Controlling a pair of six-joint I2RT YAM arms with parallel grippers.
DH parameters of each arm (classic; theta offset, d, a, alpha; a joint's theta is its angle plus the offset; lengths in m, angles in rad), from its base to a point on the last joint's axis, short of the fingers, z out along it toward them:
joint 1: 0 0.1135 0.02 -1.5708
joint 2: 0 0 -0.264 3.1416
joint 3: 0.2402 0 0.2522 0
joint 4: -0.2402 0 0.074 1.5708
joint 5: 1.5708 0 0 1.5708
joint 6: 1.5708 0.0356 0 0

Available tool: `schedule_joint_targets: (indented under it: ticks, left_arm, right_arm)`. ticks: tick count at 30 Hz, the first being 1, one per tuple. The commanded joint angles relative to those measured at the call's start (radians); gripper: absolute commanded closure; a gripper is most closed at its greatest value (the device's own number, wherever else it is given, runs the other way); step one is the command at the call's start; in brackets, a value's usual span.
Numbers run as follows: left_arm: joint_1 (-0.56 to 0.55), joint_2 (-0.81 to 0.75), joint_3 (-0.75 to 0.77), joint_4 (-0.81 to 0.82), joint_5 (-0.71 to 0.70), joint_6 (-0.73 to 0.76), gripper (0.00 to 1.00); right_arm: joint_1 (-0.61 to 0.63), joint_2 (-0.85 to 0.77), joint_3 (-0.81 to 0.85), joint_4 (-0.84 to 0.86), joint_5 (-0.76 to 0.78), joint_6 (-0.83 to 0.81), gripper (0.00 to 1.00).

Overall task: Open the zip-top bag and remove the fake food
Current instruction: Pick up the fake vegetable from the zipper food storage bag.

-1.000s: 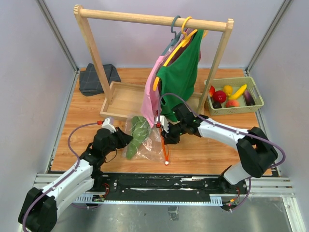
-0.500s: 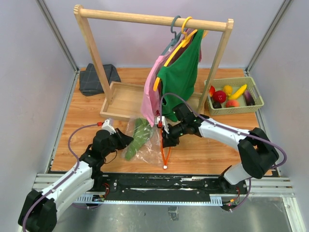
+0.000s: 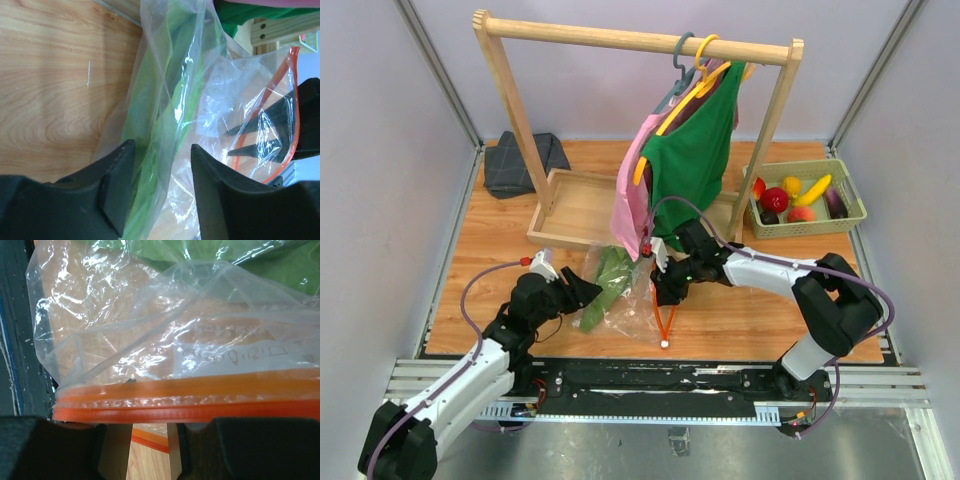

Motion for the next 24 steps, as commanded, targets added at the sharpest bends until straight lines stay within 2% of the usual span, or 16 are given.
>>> schedule_joint_targets:
  ticks: [1, 6, 12, 19, 24]
  left_arm:
    - [-0.001, -0.006, -0.022, -0.021, 0.043, -0.043, 0.44]
    - [-0.001, 0.045, -0.034, -0.017, 0.095, -0.079, 0.44]
    - [-0.003, 0.075, -0.059, 0.046, 0.153, -0.125, 0.68]
    - [-0.003, 0.15, -0.059, 0.116, 0.196, -0.133, 0.77]
    - [-0.003, 0.215, -0.053, 0.147, 0.197, -0.119, 0.85]
  right_arm:
    - [0.0, 0.016, -0.016, 0.089, -0.028, 0.136, 0.68]
    - [-0.004, 0.051, -0.025, 0.152, -0.067, 0.234, 0.68]
    - [-0.017, 0.052, -0.088, 0.259, -0.096, 0.337, 0.67]
    - [-0.081, 0.033, -0.126, 0.297, -0.07, 0.386, 0.68]
    - [-0.068, 0.049, -0.138, 0.325, -0.067, 0.403, 0.74]
